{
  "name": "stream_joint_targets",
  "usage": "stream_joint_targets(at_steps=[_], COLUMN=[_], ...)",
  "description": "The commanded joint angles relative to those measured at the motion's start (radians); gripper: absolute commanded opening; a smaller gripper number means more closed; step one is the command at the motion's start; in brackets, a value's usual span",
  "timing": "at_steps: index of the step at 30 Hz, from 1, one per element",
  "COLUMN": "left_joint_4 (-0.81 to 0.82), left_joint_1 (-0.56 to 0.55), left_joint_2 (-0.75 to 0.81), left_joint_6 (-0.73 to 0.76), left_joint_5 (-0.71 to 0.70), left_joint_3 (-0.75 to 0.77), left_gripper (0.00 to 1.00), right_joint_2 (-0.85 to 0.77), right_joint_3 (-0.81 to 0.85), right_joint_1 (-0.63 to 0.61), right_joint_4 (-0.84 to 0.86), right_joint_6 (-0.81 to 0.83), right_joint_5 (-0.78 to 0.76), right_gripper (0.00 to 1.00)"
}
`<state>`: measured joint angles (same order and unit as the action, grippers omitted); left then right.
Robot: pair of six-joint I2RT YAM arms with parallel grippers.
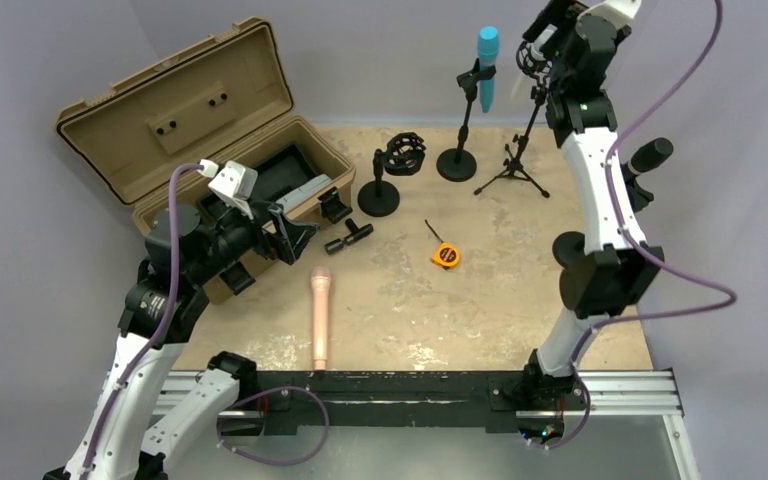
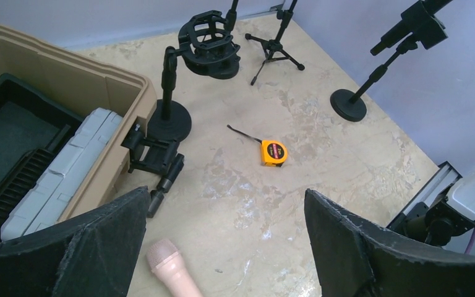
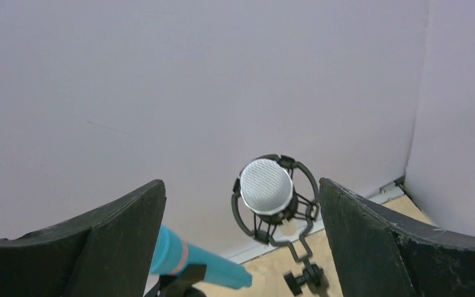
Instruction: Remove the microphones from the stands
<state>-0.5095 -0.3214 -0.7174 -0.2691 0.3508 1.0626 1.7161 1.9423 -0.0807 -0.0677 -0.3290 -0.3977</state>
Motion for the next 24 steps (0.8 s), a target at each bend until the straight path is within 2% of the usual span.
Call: stream_joint_targets(at_steps=[1,5,16,21,24], left_joint_4=[0.049,0.049,0.049,0.047,0.047], left_joint_1=[-0.004,-0.004,-0.004,-0.004,-0.004], left_joint_2=[0.01,0.006,-0.013,-0.017,-0.024], left_joint_6=[0.008,0.011,0.006,0.01,0.01], left_joint_5=[0.011,0.007,0.028,0.021,0.022], left_joint_3=[-0.004,-0.006,-0.001,-0.002,-0.003], left_gripper=[0.92,0.92,0.92,0.92,0.92], right_joint_2=[0.15,0.242,0.308,0.356,0.37], right_joint_3=[0.237,0.342,0.335,0.357,0.356], right_joint_1=[0.022,0.037,0.068,0.074,0.075], right_joint_4=[-0.098,-0.124,-0.1,-0.099,-0.081], right_joint_6=[0.076,0.104,0.132,0.149,0.157], right_joint_5=[0.124,0.115,0.1,0.127,0.165], right_gripper=[0.92,0.91,0.88,0.78,0.77])
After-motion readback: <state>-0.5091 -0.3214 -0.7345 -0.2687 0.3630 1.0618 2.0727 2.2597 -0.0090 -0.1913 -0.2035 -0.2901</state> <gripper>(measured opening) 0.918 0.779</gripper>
